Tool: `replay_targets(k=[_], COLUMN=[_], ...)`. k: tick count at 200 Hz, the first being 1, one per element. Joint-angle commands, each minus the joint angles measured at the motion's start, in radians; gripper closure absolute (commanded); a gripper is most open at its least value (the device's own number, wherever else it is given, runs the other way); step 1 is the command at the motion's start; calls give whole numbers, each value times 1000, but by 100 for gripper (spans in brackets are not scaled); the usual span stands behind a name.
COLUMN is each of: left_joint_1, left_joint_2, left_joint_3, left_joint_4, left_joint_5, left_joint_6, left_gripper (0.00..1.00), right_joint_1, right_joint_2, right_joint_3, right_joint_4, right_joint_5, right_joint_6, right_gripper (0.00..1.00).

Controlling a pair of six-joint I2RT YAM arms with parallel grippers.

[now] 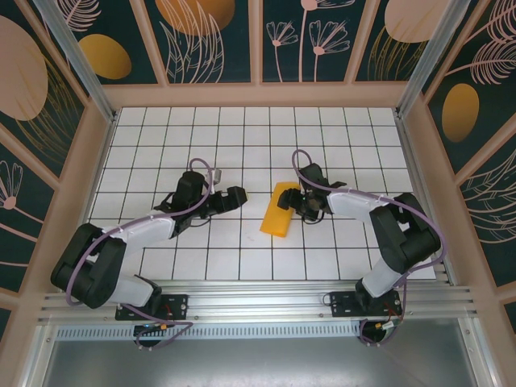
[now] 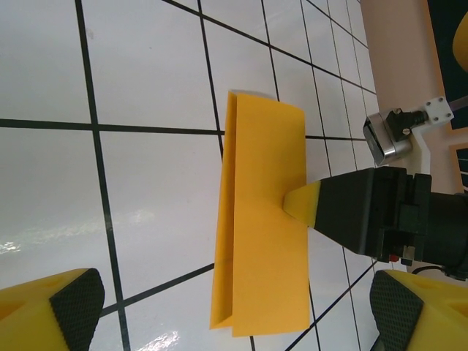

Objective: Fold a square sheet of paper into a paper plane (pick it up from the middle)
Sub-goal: Fold the square sheet of paper in half at the center of the table.

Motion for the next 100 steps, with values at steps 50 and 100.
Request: replay_targets(k=[50, 100], left_joint_1=[-43, -45], left_joint_2=[64, 69], left_joint_3=[67, 66], left_joint_4=[30, 25], left_joint_5=[-7, -18], left_joint_6=[-7, -10], left_gripper=[6, 5], right_joint_1=[-8, -9], right_joint_2=[5, 31], right_joint_3=[-43, -12], right_joint_4=[38, 89], right_joint_5=[-15, -76], right_joint_6=[5, -44], right_gripper=[36, 45])
